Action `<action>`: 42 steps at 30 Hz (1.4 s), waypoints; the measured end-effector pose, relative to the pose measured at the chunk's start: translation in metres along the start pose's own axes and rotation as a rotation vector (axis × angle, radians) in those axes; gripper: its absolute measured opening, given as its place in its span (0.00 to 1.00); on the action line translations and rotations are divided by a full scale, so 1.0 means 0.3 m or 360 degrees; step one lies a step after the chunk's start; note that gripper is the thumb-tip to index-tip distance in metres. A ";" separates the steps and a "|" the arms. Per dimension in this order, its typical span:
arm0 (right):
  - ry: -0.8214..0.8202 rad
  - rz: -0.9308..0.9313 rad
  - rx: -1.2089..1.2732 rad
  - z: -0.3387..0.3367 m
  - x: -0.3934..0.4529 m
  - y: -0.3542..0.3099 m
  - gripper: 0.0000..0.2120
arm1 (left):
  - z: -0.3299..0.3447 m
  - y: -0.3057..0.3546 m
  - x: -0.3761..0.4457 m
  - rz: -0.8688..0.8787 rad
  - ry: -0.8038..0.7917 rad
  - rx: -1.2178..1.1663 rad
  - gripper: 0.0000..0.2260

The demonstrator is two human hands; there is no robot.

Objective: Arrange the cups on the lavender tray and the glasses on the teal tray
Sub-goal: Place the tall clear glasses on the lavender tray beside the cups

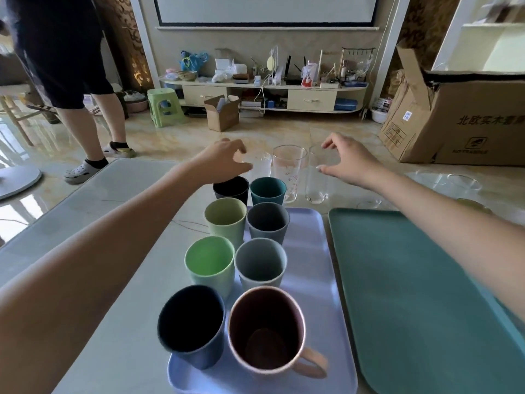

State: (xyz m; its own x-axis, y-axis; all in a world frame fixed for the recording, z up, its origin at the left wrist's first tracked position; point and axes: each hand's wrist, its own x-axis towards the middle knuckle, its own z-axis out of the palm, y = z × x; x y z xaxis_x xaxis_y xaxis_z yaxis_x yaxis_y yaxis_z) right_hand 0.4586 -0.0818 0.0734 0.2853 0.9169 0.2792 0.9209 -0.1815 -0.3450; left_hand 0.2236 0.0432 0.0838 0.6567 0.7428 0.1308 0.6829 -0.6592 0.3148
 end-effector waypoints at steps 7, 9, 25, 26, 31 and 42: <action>-0.0388 0.0270 -0.0900 0.028 0.255 0.155 0.42 | 0.159 0.029 0.299 -0.0024 -0.0326 0.0178 0.38; -0.0514 0.0378 -0.0916 0.038 0.268 0.209 0.44 | 0.200 0.017 0.337 -0.0051 -0.0398 0.0272 0.45; 0.0090 0.0090 -0.0165 -0.098 0.120 0.206 0.33 | 0.189 -0.026 0.407 -0.0169 -0.0709 -0.0044 0.42; 0.0077 0.0068 -0.0045 -0.107 0.098 0.188 0.33 | 0.183 -0.024 0.403 -0.0185 -0.0725 -0.0130 0.41; -0.0111 0.0011 0.0155 -0.046 0.039 0.107 0.34 | 0.176 -0.009 0.375 -0.0256 -0.0559 -0.0095 0.44; -0.0253 -0.0089 0.0245 0.108 0.029 0.039 0.35 | 0.193 0.008 0.272 0.0038 -0.0070 0.0394 0.17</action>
State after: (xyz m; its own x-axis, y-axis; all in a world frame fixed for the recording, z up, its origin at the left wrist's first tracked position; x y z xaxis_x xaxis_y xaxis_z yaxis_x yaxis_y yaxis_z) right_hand 0.4632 -0.0644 0.0428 0.1784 0.9707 0.1612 0.8791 -0.0836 -0.4693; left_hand 0.2975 0.0955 0.0407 0.6831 0.7244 0.0929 0.7211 -0.6892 0.0713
